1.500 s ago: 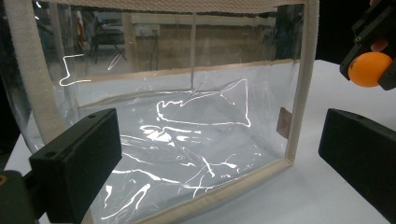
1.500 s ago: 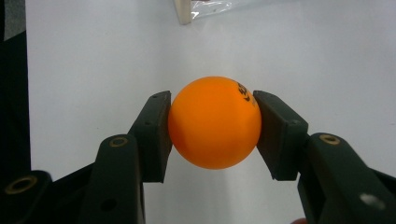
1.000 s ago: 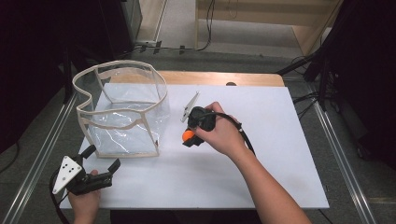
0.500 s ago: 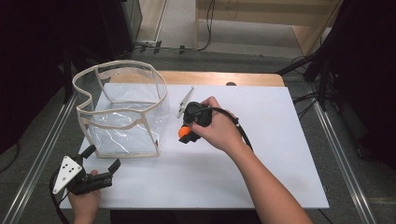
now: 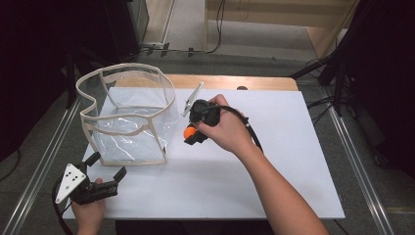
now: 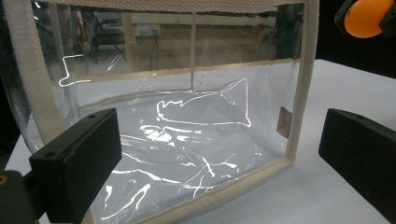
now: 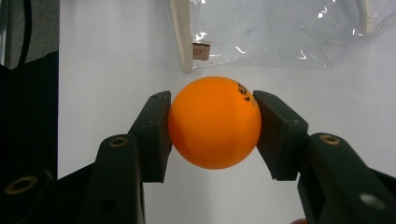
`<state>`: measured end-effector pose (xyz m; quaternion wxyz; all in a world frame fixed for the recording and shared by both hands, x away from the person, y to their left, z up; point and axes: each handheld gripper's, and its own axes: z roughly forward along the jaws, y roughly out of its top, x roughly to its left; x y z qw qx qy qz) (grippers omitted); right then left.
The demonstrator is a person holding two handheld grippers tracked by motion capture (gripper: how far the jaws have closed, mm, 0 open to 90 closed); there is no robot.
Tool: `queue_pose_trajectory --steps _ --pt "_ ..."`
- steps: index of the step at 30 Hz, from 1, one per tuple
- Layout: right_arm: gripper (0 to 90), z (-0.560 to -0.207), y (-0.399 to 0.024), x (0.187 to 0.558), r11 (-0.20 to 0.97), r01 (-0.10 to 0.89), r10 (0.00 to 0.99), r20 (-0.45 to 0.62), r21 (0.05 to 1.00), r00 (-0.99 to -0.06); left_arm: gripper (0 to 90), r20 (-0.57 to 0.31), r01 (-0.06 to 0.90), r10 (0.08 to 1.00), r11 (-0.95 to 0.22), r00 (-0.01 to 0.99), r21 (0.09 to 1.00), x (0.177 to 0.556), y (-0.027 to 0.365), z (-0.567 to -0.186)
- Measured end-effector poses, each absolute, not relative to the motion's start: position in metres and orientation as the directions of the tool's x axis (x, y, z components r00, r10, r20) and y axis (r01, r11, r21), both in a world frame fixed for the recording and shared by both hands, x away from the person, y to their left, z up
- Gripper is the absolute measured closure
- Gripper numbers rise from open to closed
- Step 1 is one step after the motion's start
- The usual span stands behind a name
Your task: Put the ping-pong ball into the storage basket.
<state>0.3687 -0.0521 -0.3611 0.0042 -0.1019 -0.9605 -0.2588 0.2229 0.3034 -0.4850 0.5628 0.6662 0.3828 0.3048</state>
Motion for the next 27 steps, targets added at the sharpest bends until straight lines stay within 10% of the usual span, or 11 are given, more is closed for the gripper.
queue_pose_trajectory --steps 27 --pt "47.6 -0.336 -0.042 0.376 0.845 0.194 0.191 0.057 0.498 -0.98 0.0 -0.019 0.167 0.853 -0.08 0.521 0.983 0.223 0.303 -0.485"
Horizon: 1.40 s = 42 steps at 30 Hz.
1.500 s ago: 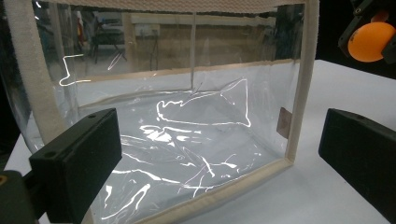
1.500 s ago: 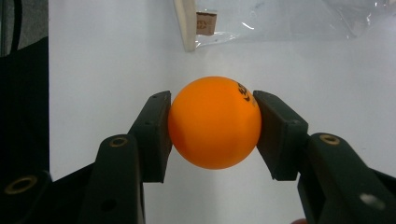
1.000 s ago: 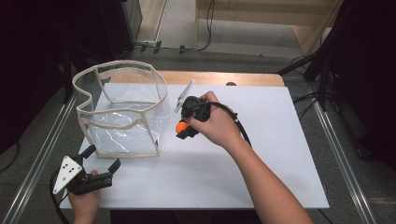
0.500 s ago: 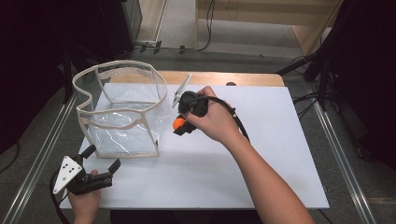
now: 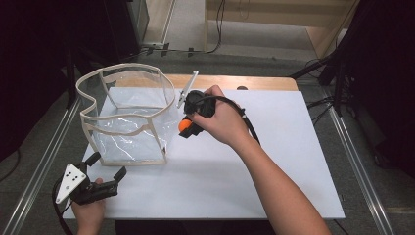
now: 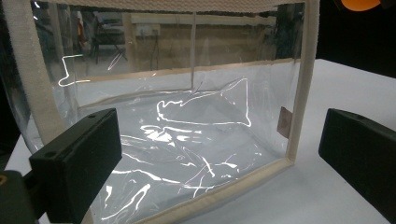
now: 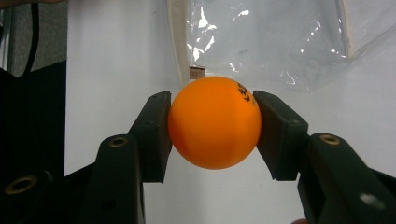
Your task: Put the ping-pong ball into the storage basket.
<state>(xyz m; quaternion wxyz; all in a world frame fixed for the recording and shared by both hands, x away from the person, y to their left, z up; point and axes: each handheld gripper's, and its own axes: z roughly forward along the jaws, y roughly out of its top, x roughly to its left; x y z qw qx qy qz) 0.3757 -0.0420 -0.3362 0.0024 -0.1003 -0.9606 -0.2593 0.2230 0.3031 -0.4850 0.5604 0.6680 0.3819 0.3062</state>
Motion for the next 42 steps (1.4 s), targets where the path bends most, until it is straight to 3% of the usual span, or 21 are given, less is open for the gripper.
queue_pose_trajectory --steps 42 --pt "47.6 -0.287 -0.022 0.39 0.83 0.16 0.168 0.034 0.534 -0.985 0.1 -0.026 0.166 0.853 -0.071 0.522 0.984 0.224 0.303 -0.485"
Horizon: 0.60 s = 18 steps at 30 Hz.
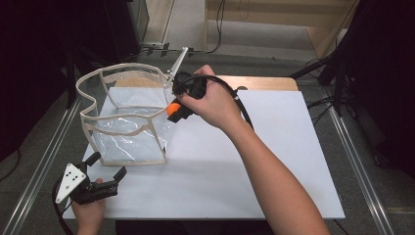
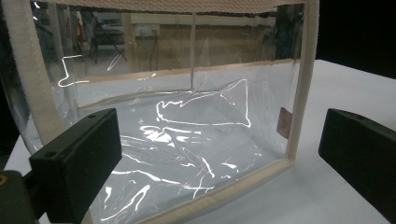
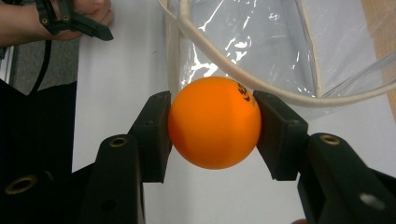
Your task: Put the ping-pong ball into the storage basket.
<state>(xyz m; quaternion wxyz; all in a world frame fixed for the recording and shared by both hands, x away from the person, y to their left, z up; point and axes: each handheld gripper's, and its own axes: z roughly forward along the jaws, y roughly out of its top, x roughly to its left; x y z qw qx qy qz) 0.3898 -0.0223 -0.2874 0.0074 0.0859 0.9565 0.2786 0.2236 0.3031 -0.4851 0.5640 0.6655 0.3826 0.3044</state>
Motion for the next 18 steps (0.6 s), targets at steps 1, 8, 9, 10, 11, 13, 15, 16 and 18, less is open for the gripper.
queue_pose_trajectory --steps 1,8,9,10,11,13,15,16,18 --pt "47.6 -0.286 -0.022 0.39 0.83 0.159 0.168 0.032 0.535 -0.985 0.0 -0.026 0.166 0.852 -0.071 0.523 0.984 0.224 0.303 -0.485" --pt "47.6 -0.281 -0.018 0.392 0.828 0.154 0.164 0.029 0.539 -0.986 0.0 -0.031 0.166 0.853 -0.066 0.521 0.984 0.224 0.304 -0.485" --pt "47.6 -0.28 -0.018 0.392 0.828 0.149 0.159 0.028 0.541 -0.987 0.1 -0.03 0.166 0.853 -0.067 0.522 0.984 0.224 0.304 -0.485" --pt "47.6 -0.279 -0.018 0.392 0.828 0.15 0.162 0.024 0.54 -0.986 0.1 -0.03 0.166 0.853 -0.067 0.521 0.984 0.224 0.304 -0.485" --pt "47.6 -0.279 -0.017 0.392 0.828 0.151 0.162 0.027 0.54 -0.986 0.1 -0.03 0.166 0.854 -0.067 0.52 0.984 0.224 0.303 -0.485" --pt "47.6 -0.277 -0.017 0.393 0.828 0.152 0.162 0.028 0.539 -0.986 0.1 -0.027 0.166 0.853 -0.07 0.522 0.984 0.224 0.303 -0.485" --pt "47.6 -0.276 -0.016 0.393 0.829 0.154 0.167 0.025 0.537 -0.986 0.1 -0.027 0.166 0.853 -0.071 0.522 0.984 0.224 0.303 -0.485" --pt "47.6 -0.276 -0.016 0.394 0.829 0.147 0.161 0.021 0.539 -0.987 0.1 -0.027 0.166 0.853 -0.071 0.522 0.984 0.224 0.303 -0.485" --pt "47.6 -0.276 -0.015 0.395 0.83 0.15 0.162 0.025 0.538 -0.986 0.0 -0.028 0.167 0.853 -0.07 0.521 0.984 0.224 0.303 -0.485"
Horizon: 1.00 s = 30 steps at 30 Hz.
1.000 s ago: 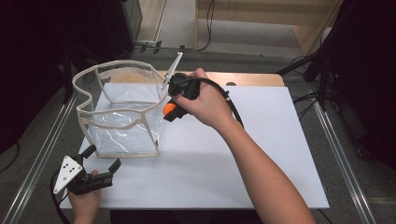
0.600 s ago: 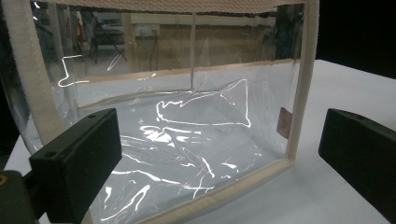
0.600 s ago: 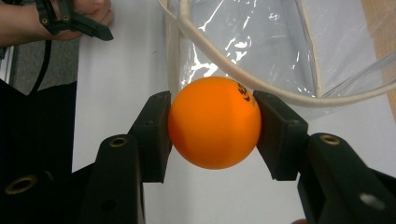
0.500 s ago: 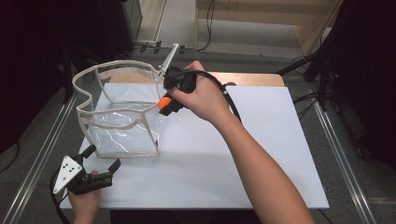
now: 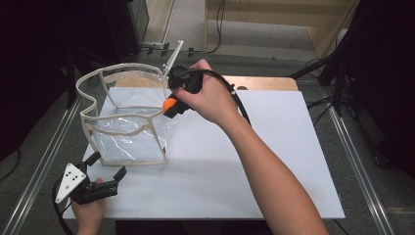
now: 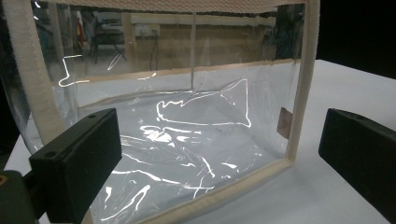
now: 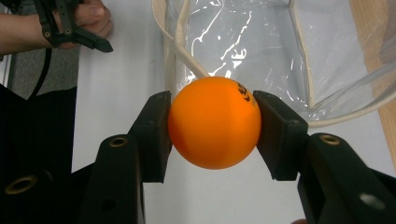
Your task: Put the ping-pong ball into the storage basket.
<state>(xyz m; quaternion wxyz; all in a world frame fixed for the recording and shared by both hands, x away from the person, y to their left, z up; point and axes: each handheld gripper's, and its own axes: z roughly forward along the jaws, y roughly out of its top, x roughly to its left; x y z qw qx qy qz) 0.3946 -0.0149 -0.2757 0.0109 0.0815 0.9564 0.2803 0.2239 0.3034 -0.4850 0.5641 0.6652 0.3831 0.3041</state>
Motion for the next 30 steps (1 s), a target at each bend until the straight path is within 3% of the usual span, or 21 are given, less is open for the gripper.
queue_pose_trajectory --steps 30 --pt "47.6 -0.27 -0.001 0.404 0.825 0.161 0.181 0.016 0.541 -0.983 0.0 -0.024 0.166 0.852 -0.074 0.522 0.983 0.224 0.303 -0.485"
